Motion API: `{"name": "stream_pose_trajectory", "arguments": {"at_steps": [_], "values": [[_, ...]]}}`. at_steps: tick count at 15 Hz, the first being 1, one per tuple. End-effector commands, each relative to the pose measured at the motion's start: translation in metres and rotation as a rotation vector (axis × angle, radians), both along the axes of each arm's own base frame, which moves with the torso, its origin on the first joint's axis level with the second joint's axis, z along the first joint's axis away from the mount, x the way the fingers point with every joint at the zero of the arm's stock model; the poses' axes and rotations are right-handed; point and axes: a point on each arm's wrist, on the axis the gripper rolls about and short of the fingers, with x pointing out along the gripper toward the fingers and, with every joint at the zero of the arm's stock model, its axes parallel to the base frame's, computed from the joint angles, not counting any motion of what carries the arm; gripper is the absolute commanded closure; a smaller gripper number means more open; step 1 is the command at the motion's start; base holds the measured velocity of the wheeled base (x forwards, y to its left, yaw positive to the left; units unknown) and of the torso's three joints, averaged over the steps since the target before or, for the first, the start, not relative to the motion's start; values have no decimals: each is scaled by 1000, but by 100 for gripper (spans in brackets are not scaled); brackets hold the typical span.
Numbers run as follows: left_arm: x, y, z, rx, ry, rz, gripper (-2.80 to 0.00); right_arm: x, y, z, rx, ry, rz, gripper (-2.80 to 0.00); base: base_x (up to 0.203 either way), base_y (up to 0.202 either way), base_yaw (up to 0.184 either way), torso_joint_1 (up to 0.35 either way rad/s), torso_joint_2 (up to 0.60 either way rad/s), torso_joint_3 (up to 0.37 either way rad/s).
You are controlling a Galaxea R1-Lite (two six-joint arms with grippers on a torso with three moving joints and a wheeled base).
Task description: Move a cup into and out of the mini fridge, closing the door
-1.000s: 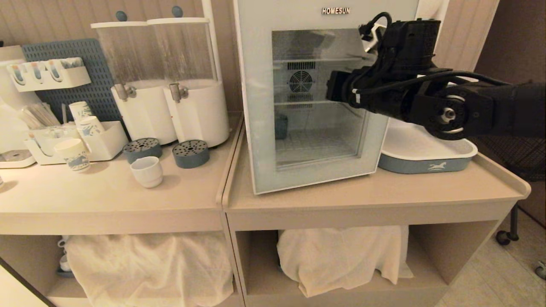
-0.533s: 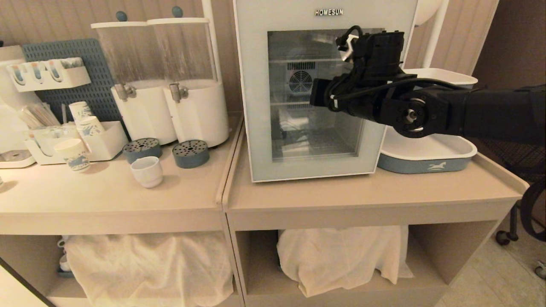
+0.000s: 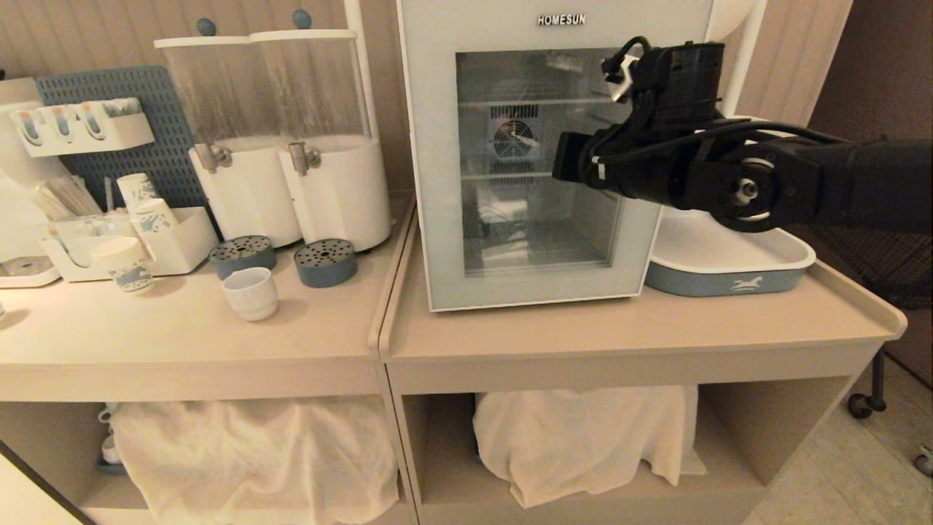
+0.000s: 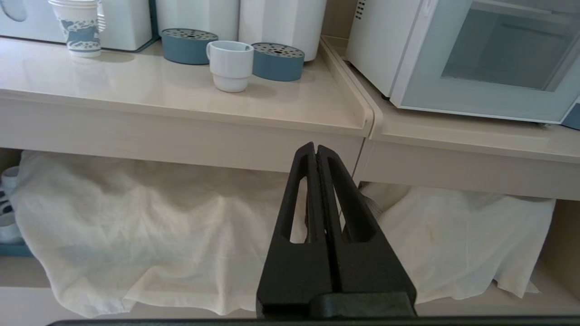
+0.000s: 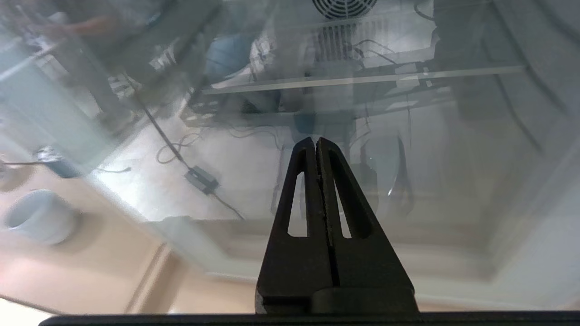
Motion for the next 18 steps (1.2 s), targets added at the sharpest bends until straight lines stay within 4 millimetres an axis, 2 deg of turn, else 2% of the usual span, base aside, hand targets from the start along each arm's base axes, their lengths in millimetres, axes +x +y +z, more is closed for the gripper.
{"name": "stream_pose_trajectory", "arguments": {"at_steps": [1,3,5,8,10,13,15,18], "values": [[3,0,-11,-1,35,0,0,-41,-22,43,48,-71,-17,0,0,0,0,0,0,0],[3,0,-11,-1,35,0,0,-91,-54,78,95,-119,-60,0,0,0,0,0,0,0],[3,0,-11,-1,35,0,0,-141,-91,103,132,-163,-113,0,0,0,0,0,0,0],[3,0,-11,-1,35,0,0,-214,-142,120,159,-214,-219,0,0,0,0,0,0,0],[3,0,-11,-1,35,0,0,-259,-171,115,175,-243,-317,0,0,0,0,0,0,0],[3,0,-11,-1,35,0,0,-322,-193,90,221,-285,-428,0,0,0,0,0,0,0],[3,0,-11,-1,35,0,0,-367,-196,70,275,-315,-428,0,0,0,0,0,0,0],[3,0,-11,0,35,0,0,-423,-192,36,329,-360,-373,0,0,0,0,0,0,0]]}}
